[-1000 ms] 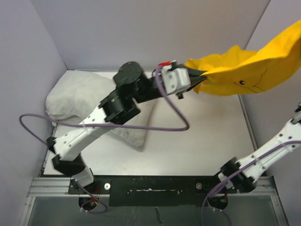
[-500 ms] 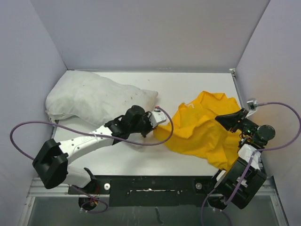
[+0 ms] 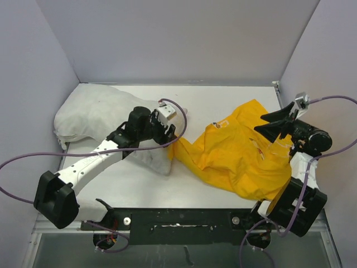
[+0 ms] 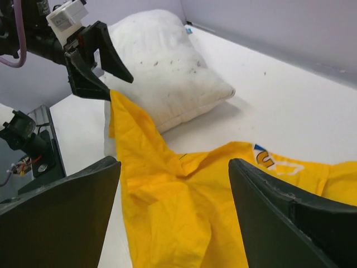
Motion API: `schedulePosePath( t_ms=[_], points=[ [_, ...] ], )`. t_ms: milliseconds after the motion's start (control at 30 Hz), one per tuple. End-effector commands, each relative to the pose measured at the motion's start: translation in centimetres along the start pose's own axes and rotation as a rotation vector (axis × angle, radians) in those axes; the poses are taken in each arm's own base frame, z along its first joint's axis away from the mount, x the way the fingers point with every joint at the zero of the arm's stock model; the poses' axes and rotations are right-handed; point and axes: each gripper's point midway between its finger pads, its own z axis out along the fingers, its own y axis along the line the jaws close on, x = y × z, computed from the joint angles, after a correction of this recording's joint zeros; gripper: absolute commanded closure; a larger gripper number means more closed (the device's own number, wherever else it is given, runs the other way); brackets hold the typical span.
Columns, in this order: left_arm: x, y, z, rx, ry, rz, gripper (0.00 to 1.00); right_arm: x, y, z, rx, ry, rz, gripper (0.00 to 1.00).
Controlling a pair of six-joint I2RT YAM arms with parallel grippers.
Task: Put the pillow into the pillowcase
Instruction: Flatten out the pillowcase at the center of the board.
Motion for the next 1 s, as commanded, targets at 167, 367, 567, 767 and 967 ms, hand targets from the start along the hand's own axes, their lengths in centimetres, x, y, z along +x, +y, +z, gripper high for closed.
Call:
schedulePosePath(
  t_ms=[167, 367, 567, 767, 967],
  points=[
    [-8.4, -2.5, -9.0, 0.157, -0.272, -0.31, 0.31, -3.3, -1.8, 1.3, -0.056, 0.029, 0.143, 0.2],
    [-7.6, -2.8, -10.3, 0.161, -0.289, -0.44, 0.25, -3.8, 1.6, 9.4, 0.023, 0.116, 0.075, 0.12],
    [-7.8, -2.5, -9.8, 0.166, -0.283, -0.591, 0.24, -2.8, -1.2, 11.8, 0.233, 0.392, -0.291, 0.1],
    [-9.1, -1.9, -6.5, 0.116, -0.179, -0.551, 0.24, 3.2, -7.8, 3.2, 0.482, 0.56, -0.366, 0.06],
    [-9.1, -2.2, 3.9, 0.115, 0.034, -0.397, 0.22, 6.0, -15.1, -5.0, 0.758, 0.682, -0.335, 0.06]
  ],
)
